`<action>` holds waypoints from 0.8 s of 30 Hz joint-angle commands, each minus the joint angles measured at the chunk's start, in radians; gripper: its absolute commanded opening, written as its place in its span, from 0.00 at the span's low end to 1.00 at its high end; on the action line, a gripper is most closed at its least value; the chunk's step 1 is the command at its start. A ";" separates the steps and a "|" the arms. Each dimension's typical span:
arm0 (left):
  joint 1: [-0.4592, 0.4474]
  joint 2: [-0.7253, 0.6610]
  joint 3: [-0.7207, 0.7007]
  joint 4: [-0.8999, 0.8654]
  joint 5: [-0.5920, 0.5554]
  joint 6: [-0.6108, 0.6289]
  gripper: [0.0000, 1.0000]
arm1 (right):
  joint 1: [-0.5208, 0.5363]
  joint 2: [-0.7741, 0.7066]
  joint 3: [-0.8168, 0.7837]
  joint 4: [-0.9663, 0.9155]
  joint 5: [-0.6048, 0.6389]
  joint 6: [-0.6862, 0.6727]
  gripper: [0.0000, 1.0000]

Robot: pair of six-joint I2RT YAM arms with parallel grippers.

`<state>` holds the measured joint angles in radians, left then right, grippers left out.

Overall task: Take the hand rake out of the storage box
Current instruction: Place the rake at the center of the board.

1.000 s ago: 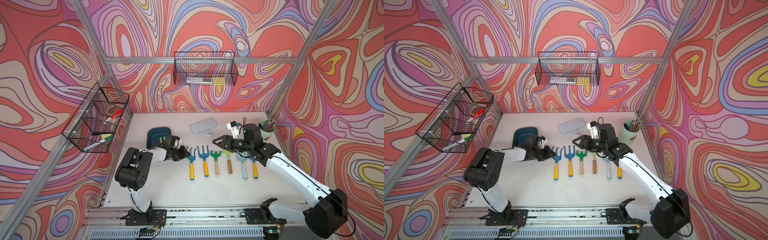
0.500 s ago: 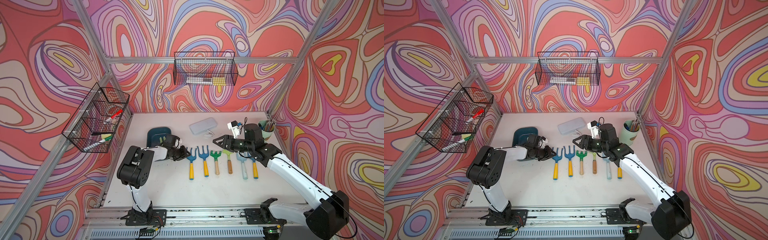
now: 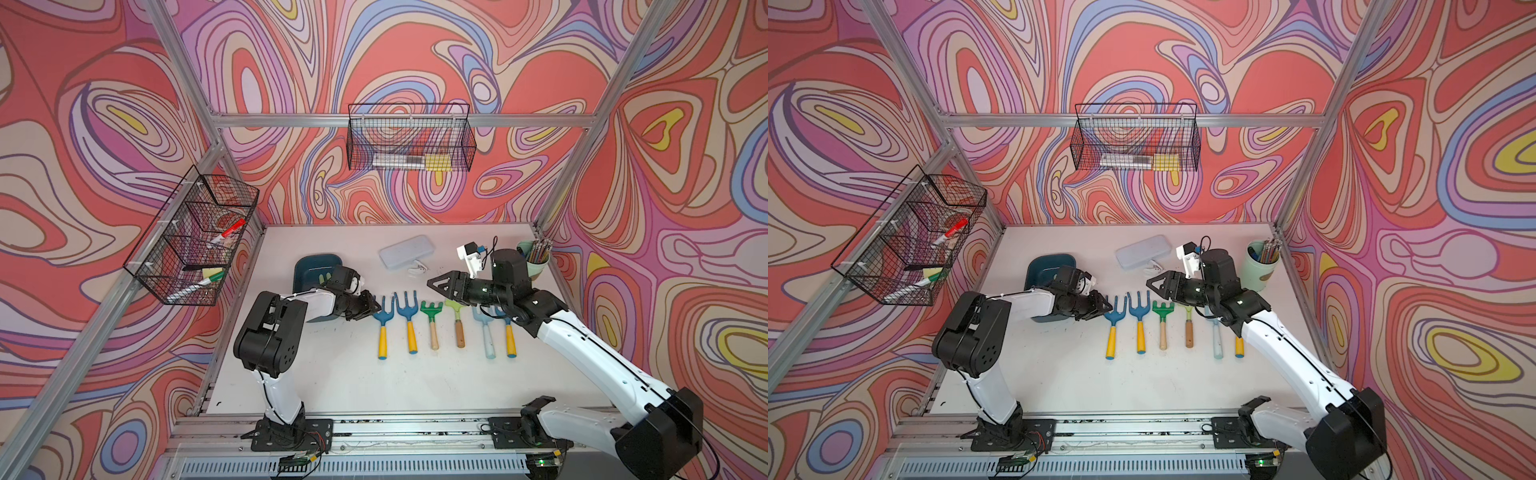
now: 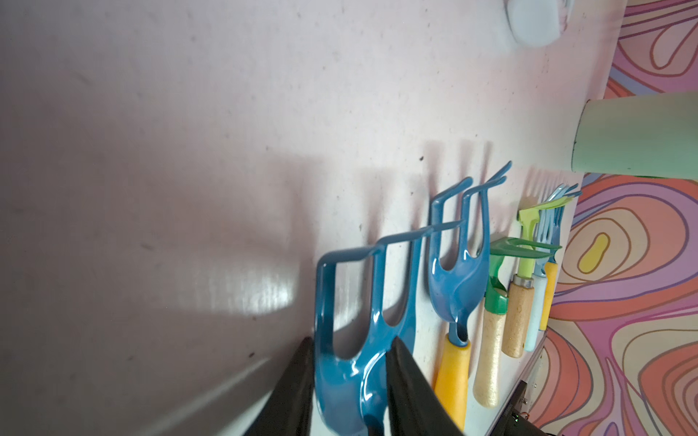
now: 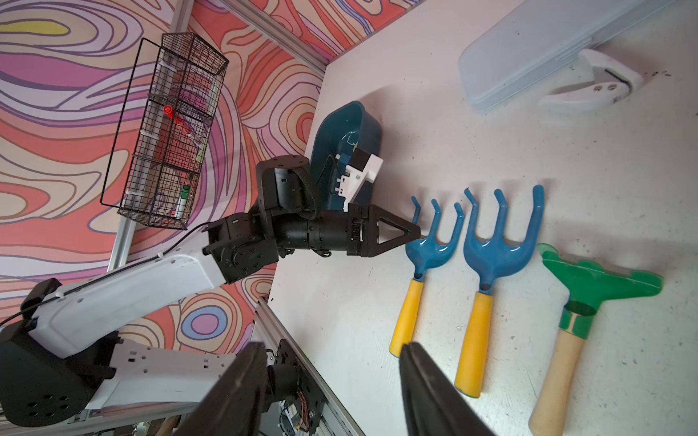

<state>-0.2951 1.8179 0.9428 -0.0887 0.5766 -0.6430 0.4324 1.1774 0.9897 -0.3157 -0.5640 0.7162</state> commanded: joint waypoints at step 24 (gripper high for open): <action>0.072 -0.290 0.326 -0.774 -0.485 0.116 0.42 | 0.015 0.030 -0.012 -0.017 0.050 -0.024 0.58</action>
<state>-0.2729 1.5234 1.2762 -0.6655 0.2481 -0.5678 0.4370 1.1912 0.9756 -0.3161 -0.5308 0.7147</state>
